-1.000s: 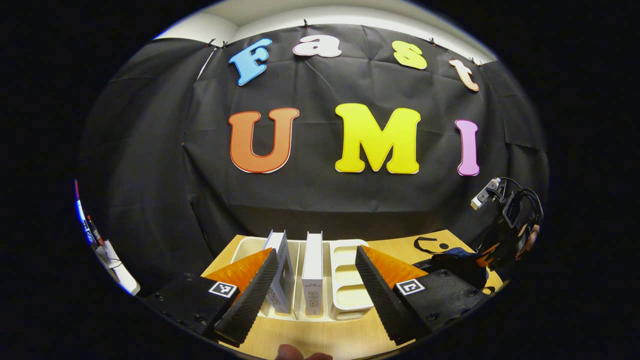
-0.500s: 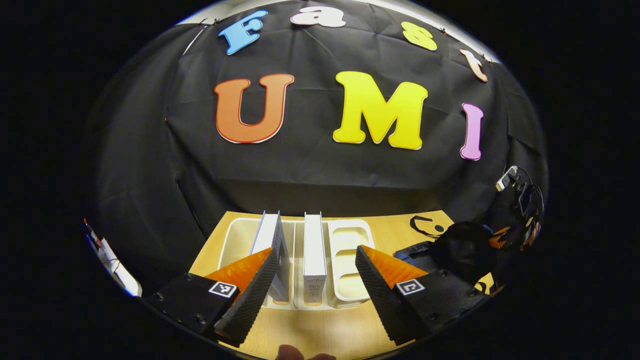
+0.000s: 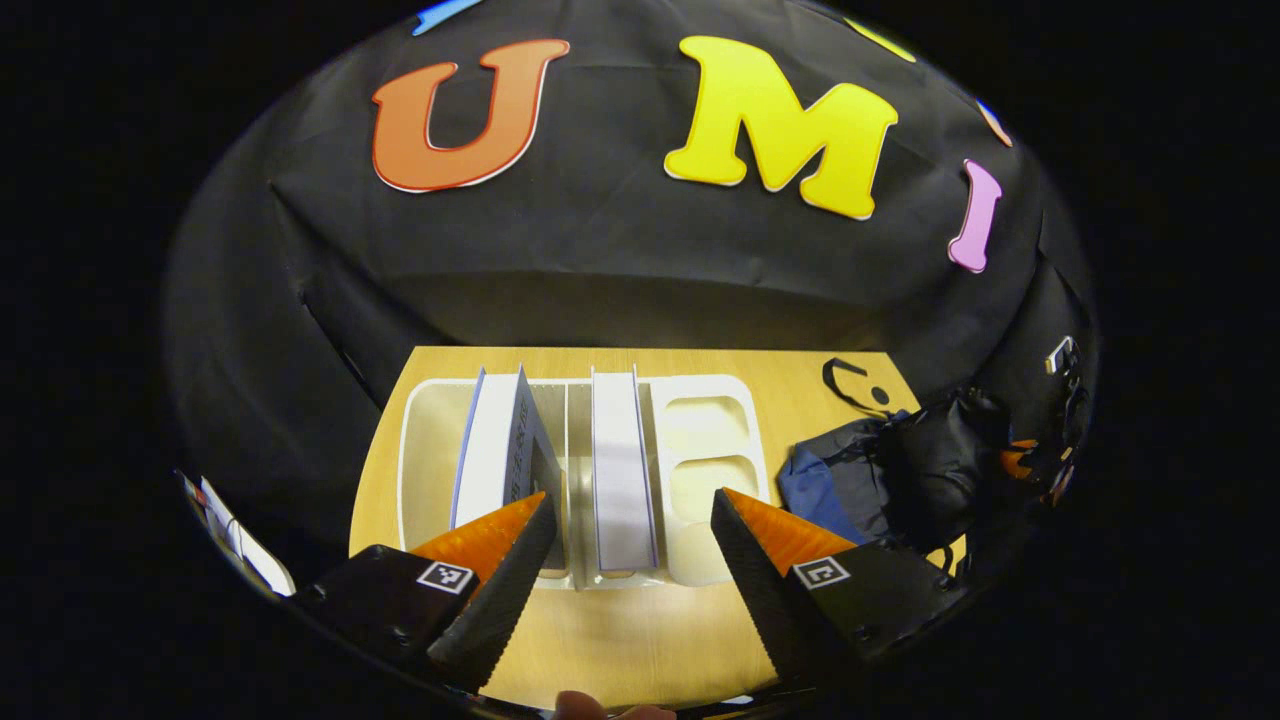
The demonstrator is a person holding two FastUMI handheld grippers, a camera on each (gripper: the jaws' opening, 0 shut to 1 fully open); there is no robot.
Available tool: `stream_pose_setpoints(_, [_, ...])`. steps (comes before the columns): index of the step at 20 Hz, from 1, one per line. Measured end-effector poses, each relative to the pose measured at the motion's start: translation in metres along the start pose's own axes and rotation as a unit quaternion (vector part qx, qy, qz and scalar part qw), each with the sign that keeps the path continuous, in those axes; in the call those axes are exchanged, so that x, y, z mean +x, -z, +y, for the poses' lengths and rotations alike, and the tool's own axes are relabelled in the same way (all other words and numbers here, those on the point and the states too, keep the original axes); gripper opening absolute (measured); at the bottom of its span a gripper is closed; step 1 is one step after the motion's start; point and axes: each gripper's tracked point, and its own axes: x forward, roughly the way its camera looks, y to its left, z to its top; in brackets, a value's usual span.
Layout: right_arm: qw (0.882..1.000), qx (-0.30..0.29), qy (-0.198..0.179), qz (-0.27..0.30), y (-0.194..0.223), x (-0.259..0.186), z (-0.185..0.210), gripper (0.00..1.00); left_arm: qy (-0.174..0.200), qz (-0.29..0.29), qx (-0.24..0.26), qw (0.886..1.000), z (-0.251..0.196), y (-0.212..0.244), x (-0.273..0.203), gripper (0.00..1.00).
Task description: Open the schoolbag, grab two books from the bookshelf and put them into the schoolbag.
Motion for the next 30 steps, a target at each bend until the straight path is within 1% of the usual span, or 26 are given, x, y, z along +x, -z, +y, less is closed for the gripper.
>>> stream_pose_setpoints(2, [1.0,0.001,-0.006,-0.002,0.001,0.003,-0.002,0.0,0.004,0.044,-0.008,0.999,0.004,0.001,0.013,0.99])
stream_pose_setpoints(5, [1.0,0.007,-0.017,-0.002,0.004,0.005,-0.002,0.0,0.008,0.104,-0.024,0.994,0.006,0.002,0.025,0.99])
stream_pose_setpoints(6, [1.0,0.008,-0.019,-0.002,0.004,0.006,-0.002,0.0,0.011,0.118,-0.017,0.993,0.005,0.003,0.027,1.0])
stream_pose_setpoints(8, [1.0,0.01,-0.024,-0.003,0.004,0.007,-0.003,0.0,0.012,0.136,0.0,0.991,0.0,0.0,0.031,0.99])
stream_pose_setpoints(10, [1.0,0.011,-0.029,-0.003,0.004,0.007,-0.004,0.0,0.01,0.156,0.014,0.988,-0.002,0.0,0.035,1.0])
stream_pose_setpoints(13, [0.999,0.016,-0.037,-0.003,0.006,0.008,-0.003,0.0,0.005,0.192,0.001,0.981,-0.001,0.006,0.044,0.99])
stream_pose_setpoints(16, [0.999,0.019,-0.043,-0.004,0.008,0.01,-0.005,0.0,-0.006,0.228,-0.006,0.974,0.009,0.018,0.054,0.92])
stream_pose_setpoints(17, [0.999,0.019,-0.044,-0.005,0.008,0.011,-0.006,0.0,-0.008,0.234,-0.006,0.972,0.01,0.02,0.055,0.9])
stream_pose_setpoints(18, [0.999,0.019,-0.046,-0.005,0.008,0.011,-0.006,0.0,-0.008,0.241,-0.004,0.971,0.01,0.021,0.055,0.86])
stream_pose_setpoints(19, [0.999,0.022,-0.049,-0.004,0.008,0.012,-0.006,0.0,-0.009,0.245,-0.001,0.97,0.011,0.021,0.056,0.84])
stream_pose_setpoints(20, [0.998,0.026,-0.052,-0.003,0.008,0.013,-0.005,0.0,-0.011,0.248,0.003,0.969,0.011,0.021,0.056,0.78])
stream_pose_setpoints(23, [0.998,0.025,-0.056,-0.003,0.01,0.014,-0.005,0.0,-0.014,0.261,0.01,0.965,0.009,0.023,0.057,0.7])
stream_pose_setpoints(24, [0.998,0.024,-0.057,-0.004,0.01,0.014,-0.005,0.0,-0.015,0.269,0.01,0.963,0.008,0.026,0.055,0.63])
stream_pose_setpoints(26, [0.998,0.025,-0.059,-0.005,0.01,0.014,-0.005,0.0,-0.018,0.283,0.005,0.959,0.009,0.031,0.052,0.54])
stream_pose_setpoints(28, [0.998,0.026,-0.061,-0.008,0.01,0.013,-0.004,0.0,-0.023,0.288,0.001,0.957,0.012,0.034,0.051,0.48])
stream_pose_setpoints(30, [0.998,0.027,-0.063,-0.009,0.011,0.012,-0.004,0.0,-0.029,0.295,-0.013,0.955,0.013,0.037,0.046,0.46])
